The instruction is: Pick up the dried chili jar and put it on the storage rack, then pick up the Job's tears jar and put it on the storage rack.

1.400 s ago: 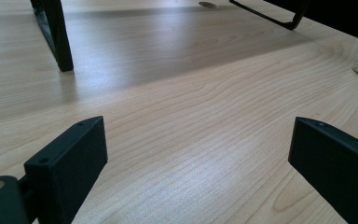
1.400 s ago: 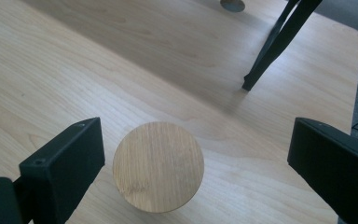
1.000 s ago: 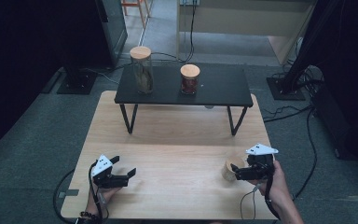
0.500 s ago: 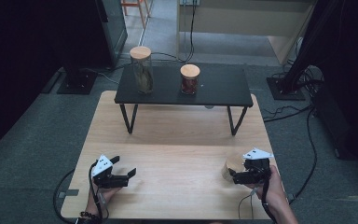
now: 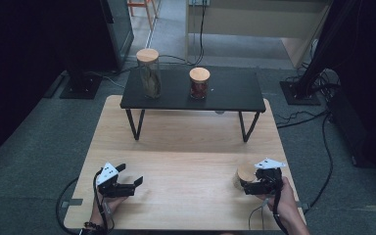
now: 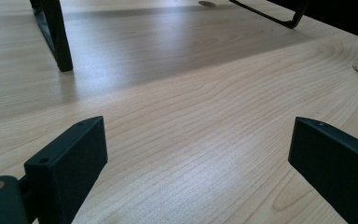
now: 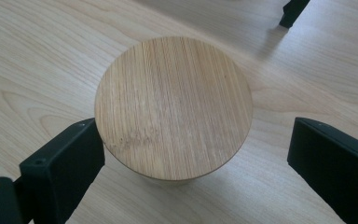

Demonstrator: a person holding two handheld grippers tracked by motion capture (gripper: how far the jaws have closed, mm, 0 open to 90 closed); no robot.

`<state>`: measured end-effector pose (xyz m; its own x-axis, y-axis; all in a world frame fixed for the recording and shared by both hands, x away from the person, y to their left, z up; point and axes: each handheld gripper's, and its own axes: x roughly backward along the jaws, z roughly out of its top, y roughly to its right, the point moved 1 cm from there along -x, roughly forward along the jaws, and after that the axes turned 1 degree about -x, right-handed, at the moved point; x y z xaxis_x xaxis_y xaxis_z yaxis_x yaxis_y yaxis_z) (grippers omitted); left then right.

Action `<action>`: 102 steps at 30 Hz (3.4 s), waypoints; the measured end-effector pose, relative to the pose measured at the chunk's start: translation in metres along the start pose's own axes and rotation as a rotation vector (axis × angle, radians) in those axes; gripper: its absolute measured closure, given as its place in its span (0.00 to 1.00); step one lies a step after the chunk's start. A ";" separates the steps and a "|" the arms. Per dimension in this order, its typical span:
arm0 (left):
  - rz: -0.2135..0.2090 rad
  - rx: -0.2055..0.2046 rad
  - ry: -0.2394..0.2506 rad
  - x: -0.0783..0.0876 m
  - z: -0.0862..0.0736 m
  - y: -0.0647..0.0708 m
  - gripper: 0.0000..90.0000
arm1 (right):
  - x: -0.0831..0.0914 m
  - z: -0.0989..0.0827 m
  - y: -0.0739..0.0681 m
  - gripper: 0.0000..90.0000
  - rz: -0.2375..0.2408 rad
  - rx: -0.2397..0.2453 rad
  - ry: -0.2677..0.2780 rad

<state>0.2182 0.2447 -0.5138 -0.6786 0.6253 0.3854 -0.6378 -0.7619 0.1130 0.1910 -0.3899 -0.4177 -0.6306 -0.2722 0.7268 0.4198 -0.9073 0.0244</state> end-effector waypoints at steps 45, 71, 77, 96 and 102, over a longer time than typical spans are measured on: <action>-0.003 0.000 -0.003 0.000 0.000 -0.001 0.05 | -0.028 -0.007 -0.014 0.27 -0.004 0.026 -0.032; -0.004 0.001 -0.008 -0.001 0.001 -0.001 0.05 | -0.022 0.001 -0.014 0.28 -0.025 -0.008 -0.049; -0.006 -0.006 -0.009 -0.001 0.002 -0.001 0.05 | -0.016 0.001 -0.016 0.28 -0.027 0.006 -0.049; 0.004 -0.003 -0.009 -0.001 0.001 0.000 0.05 | 0.005 0.014 -0.007 0.28 -0.020 0.006 -0.032; 0.002 -0.002 -0.011 -0.002 0.002 0.000 0.05 | 0.012 0.026 -0.007 0.28 -0.016 0.016 -0.021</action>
<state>0.2199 0.2434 -0.5127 -0.6761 0.6215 0.3957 -0.6369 -0.7631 0.1102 0.1980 -0.3788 -0.3912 -0.6238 -0.2505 0.7404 0.4200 -0.9063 0.0472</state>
